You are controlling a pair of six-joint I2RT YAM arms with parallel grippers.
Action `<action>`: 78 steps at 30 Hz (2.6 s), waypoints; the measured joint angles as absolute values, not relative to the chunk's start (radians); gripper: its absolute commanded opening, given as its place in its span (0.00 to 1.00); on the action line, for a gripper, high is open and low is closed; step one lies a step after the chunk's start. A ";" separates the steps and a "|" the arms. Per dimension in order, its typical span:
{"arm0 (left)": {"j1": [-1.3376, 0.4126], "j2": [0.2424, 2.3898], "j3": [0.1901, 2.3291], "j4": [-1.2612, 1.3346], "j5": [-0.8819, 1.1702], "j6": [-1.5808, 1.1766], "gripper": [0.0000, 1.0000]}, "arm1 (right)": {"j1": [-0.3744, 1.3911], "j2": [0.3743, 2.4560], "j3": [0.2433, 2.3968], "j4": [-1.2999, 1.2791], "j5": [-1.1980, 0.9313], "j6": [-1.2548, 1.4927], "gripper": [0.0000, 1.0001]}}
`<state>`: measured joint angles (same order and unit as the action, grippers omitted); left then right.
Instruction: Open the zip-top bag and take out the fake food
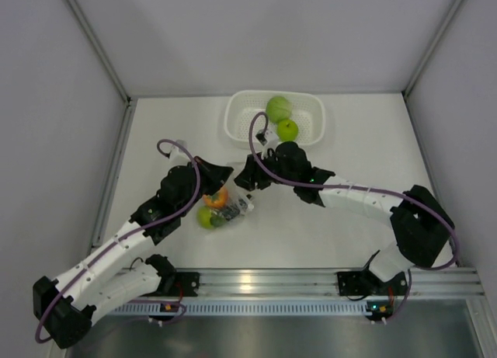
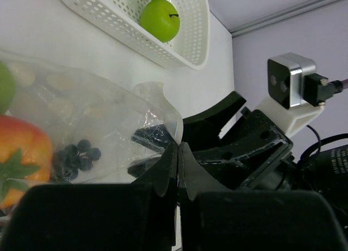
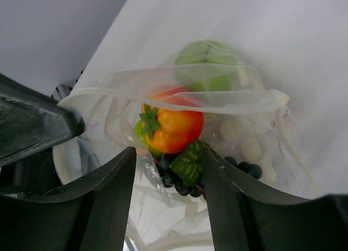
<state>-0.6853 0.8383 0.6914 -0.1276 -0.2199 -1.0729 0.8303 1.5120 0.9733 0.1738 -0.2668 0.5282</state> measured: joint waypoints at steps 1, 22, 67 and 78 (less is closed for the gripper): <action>-0.685 0.838 0.692 -0.127 -0.219 -1.073 0.00 | 0.839 1.530 0.966 0.205 -0.252 0.541 0.54; -0.685 0.835 0.692 -0.129 -0.171 -1.101 0.00 | 0.909 1.787 0.879 0.609 -0.173 0.739 0.73; -0.683 0.796 0.617 -0.087 -0.144 -1.143 0.00 | 0.939 1.821 0.771 0.747 0.080 0.843 0.78; -0.683 0.828 0.617 -0.068 -0.112 -1.153 0.00 | 0.939 1.863 0.869 0.752 0.026 0.806 0.97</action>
<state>-0.6827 0.8276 0.6170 -0.0685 -0.1120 -1.1530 0.9394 1.8626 0.8692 0.7517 0.0261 0.8059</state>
